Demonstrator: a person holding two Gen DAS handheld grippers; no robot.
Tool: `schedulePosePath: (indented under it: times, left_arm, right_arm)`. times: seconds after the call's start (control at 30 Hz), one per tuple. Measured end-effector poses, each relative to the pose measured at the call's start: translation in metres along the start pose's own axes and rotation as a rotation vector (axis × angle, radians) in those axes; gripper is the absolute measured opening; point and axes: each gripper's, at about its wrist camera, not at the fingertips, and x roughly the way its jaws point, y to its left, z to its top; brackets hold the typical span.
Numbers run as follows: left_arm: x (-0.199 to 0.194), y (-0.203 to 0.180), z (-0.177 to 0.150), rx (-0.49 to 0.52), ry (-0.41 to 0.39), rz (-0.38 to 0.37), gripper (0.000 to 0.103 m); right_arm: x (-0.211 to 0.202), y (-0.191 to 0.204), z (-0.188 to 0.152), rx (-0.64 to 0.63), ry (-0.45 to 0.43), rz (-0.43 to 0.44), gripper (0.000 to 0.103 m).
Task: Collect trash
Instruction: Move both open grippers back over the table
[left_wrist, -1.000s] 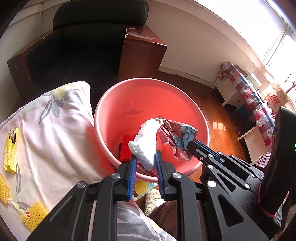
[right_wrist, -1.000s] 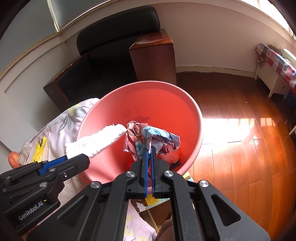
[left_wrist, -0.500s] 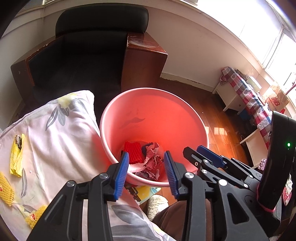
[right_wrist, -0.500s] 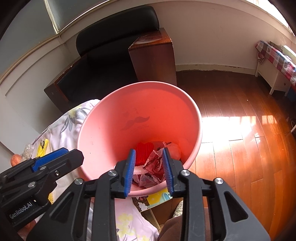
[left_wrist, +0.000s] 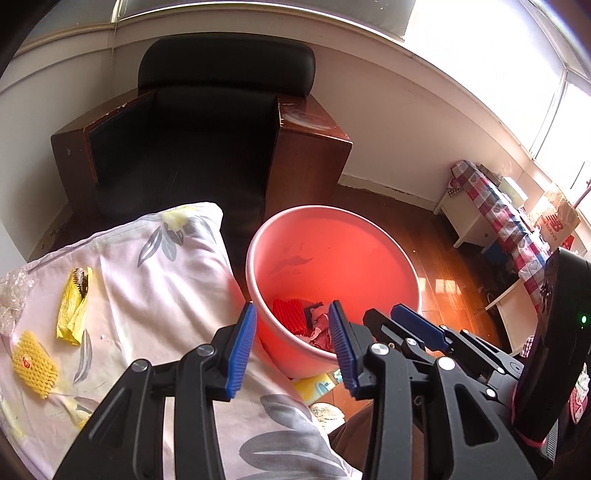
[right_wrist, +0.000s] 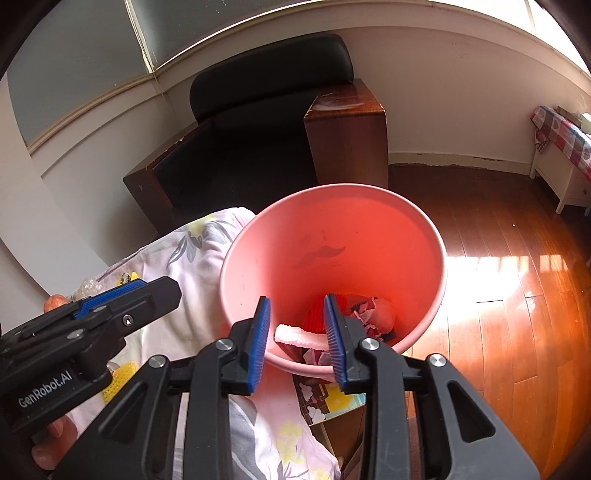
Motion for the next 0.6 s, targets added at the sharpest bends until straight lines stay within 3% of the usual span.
schedulePosePath:
  times: [0.6]
  left_arm:
    - [-0.044, 0.076, -0.04, -0.113, -0.046, 0.178, 0.04]
  right_arm:
    - [0.003, 0.072, -0.025, -0.122, 0.048, 0.117, 0.03]
